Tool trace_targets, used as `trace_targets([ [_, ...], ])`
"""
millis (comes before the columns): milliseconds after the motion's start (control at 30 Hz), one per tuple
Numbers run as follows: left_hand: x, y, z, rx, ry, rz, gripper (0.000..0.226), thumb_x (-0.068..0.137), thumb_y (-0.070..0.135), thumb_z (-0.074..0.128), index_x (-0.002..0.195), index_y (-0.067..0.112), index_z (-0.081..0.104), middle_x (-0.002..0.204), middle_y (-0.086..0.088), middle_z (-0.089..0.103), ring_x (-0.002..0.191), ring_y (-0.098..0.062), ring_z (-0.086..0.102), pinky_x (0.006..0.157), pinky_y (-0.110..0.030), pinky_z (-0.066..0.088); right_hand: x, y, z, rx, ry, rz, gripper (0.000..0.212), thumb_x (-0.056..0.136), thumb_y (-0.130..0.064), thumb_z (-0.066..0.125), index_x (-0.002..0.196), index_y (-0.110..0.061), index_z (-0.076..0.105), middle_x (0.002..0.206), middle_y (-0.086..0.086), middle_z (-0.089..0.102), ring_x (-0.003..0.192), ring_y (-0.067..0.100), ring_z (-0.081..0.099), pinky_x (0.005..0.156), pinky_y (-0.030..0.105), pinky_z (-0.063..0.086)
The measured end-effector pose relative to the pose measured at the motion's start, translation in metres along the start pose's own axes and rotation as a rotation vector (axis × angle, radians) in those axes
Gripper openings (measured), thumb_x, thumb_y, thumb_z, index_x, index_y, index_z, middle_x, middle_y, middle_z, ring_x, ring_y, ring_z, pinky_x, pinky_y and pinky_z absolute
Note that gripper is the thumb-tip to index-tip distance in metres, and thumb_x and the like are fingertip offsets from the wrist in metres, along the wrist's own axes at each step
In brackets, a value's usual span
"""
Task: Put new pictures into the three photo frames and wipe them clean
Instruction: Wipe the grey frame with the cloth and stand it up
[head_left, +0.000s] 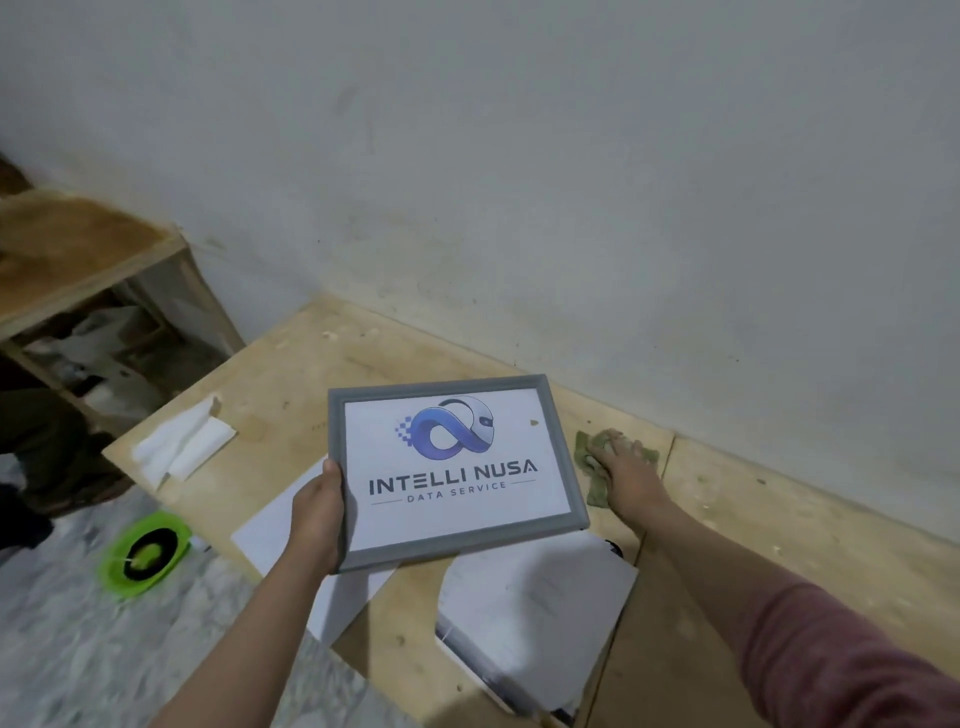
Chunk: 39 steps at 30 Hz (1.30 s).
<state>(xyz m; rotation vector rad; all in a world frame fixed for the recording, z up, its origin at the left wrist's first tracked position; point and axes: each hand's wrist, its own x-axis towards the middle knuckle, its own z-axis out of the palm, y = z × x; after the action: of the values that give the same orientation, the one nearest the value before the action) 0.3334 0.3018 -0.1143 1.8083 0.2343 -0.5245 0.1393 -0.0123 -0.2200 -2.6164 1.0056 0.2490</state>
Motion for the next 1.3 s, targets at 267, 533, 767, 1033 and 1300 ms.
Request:
trace_targets([
  [267, -0.008, 0.01, 0.033, 0.019, -0.117, 0.065, 0.039, 0.101, 0.04, 0.035, 0.095, 0.009, 0.059, 0.09, -0.01, 0.063, 0.086, -0.03, 0.06, 0.083, -0.038, 0.047, -0.03, -0.009, -0.073, 0.729, 0.591, 0.175, 0.038, 0.093, 0.001, 0.041, 0.126, -0.008, 0.058, 0.123, 0.011, 0.062, 0.112, 0.024, 0.057, 0.087, 0.015, 0.035],
  [533, -0.074, 0.008, 0.099, 0.015, -0.264, 0.317, 0.04, 0.101, 0.033, 0.036, 0.08, 0.006, 0.054, 0.075, -0.007, 0.055, 0.072, -0.018, 0.051, 0.068, -0.031, 0.041, -0.035, -0.045, -0.106, 0.55, 0.608, 0.044, 0.047, 0.097, -0.007, 0.036, 0.143, -0.017, 0.037, 0.153, 0.012, 0.028, 0.143, 0.034, 0.015, 0.113, 0.05, 0.022],
  [767, -0.143, -0.001, 0.14, -0.043, -0.291, 0.422, 0.042, 0.101, 0.032, 0.036, 0.068, 0.006, 0.043, 0.066, -0.005, 0.046, 0.063, -0.017, 0.043, 0.062, -0.031, 0.037, -0.105, -0.082, -0.102, 0.519, 0.428, -0.503, 0.065, 0.086, 0.01, 0.037, 0.144, -0.018, 0.036, 0.158, 0.002, 0.016, 0.147, 0.019, -0.001, 0.118, 0.05, 0.005],
  [1033, -0.2, 0.005, 0.159, -0.337, -0.271, 0.265, 0.034, 0.101, 0.034, 0.036, 0.076, 0.014, 0.048, 0.075, -0.002, 0.058, 0.074, -0.018, 0.054, 0.072, -0.03, 0.046, -0.19, 0.009, -0.124, 0.036, 0.119, -0.859, 0.048, 0.074, 0.01, 0.055, 0.117, -0.011, 0.066, 0.134, 0.005, 0.056, 0.132, 0.026, 0.041, 0.107, 0.046, 0.037],
  [1300, -0.259, -0.003, 0.172, -0.236, -0.309, 0.435, 0.034, 0.1, 0.031, 0.036, 0.071, 0.016, 0.045, 0.074, -0.002, 0.055, 0.072, -0.017, 0.051, 0.07, -0.03, 0.041, -0.209, 0.039, -0.213, 0.361, 0.73, -0.587, 0.053, 0.079, 0.001, 0.048, 0.131, -0.006, 0.054, 0.142, 0.017, 0.046, 0.132, 0.034, 0.041, 0.107, 0.052, 0.036],
])
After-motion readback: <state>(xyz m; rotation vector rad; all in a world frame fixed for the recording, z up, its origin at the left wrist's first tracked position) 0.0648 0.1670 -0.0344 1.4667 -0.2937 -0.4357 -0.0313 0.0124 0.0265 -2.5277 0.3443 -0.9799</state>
